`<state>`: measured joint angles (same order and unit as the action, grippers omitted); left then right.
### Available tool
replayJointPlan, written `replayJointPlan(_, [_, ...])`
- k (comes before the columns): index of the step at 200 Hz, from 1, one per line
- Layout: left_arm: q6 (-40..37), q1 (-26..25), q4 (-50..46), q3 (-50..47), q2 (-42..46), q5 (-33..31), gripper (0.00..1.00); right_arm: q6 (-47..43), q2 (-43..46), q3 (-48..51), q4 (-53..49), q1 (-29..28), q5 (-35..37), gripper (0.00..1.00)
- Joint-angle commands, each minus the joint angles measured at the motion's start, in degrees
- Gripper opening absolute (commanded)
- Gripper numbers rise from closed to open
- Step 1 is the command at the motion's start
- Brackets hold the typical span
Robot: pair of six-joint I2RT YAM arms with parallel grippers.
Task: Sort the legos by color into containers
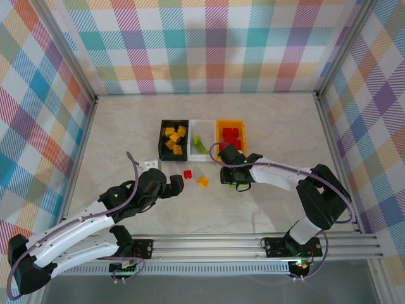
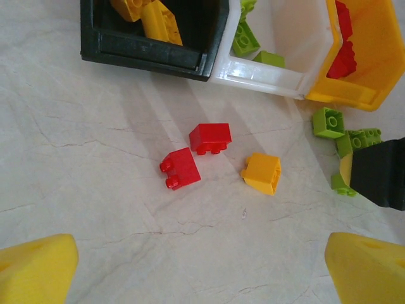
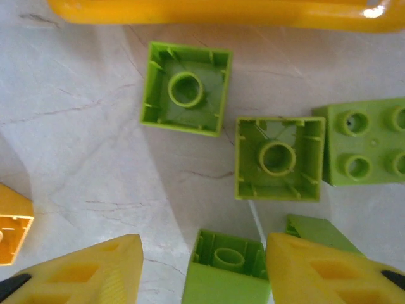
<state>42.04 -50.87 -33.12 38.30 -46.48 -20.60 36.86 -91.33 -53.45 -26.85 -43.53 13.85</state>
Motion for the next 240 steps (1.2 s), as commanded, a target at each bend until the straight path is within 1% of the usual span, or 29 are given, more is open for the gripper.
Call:
replayJointPlan(1, [0.7, -0.1, -1.9, -0.9, 0.6, -1.8, 1.00, 1.7, -0.2, 0.0, -4.2, -0.6, -0.7, 0.54])
replayJointPlan(31, [1.0, -0.1, -1.8, -1.6, 0.3, -1.6, 1.00, 2.5, -3.9, -1.3, -4.6, -0.8, -0.9, 0.53])
replayJointPlan(57, [1.1, -0.1, -2.7, -1.7, 0.7, -2.0, 1.00, 2.7, -4.5, -1.4, -4.2, -1.1, -1.0, 0.51])
replayJointPlan(79, [1.4, -0.1, -2.7, -2.2, 1.1, -2.2, 1.00, 2.8, -4.8, -1.9, -5.7, -1.3, -0.8, 0.56])
replayJointPlan(93, [1.5, -0.1, -2.7, -2.3, 1.2, -2.1, 1.00, 2.8, -4.4, -1.9, -6.0, -1.5, -0.3, 0.56])
replayJointPlan(110, [1.6, -0.1, -2.7, -2.5, 1.2, -2.4, 1.00, 2.6, -3.9, -1.6, -5.8, -1.6, -0.2, 0.51])
replayJointPlan(134, [1.6, -0.1, -2.8, -2.5, 1.1, -2.6, 1.00, 1.8, -2.6, -1.6, -4.4, -2.3, -0.9, 0.41])
replayJointPlan(161, [1.4, -0.1, -3.6, -2.5, 1.5, -3.3, 1.00, -0.4, 1.9, -3.3, -3.3, -4.4, -1.2, 0.33])
replayJointPlan(179, [1.5, -0.1, -4.5, -2.6, 1.7, -4.4, 1.00, -2.0, 4.1, -6.2, -1.7, -4.6, -3.4, 0.32])
replayJointPlan(195, [1.8, -0.1, -5.4, -2.7, 1.9, -5.4, 1.00, -3.6, 3.0, -11.4, -1.2, -4.6, -3.5, 0.32])
replayJointPlan(214, [1.9, -0.1, -5.9, -3.0, 2.2, -5.5, 1.00, -4.8, -2.4, -18.9, -1.2, -3.6, -4.1, 0.33])
replayJointPlan(240, [1.9, -0.1, -7.1, -3.1, 2.9, -5.2, 1.00, -4.3, -11.9, -29.3, -1.2, -0.9, -4.8, 0.33])
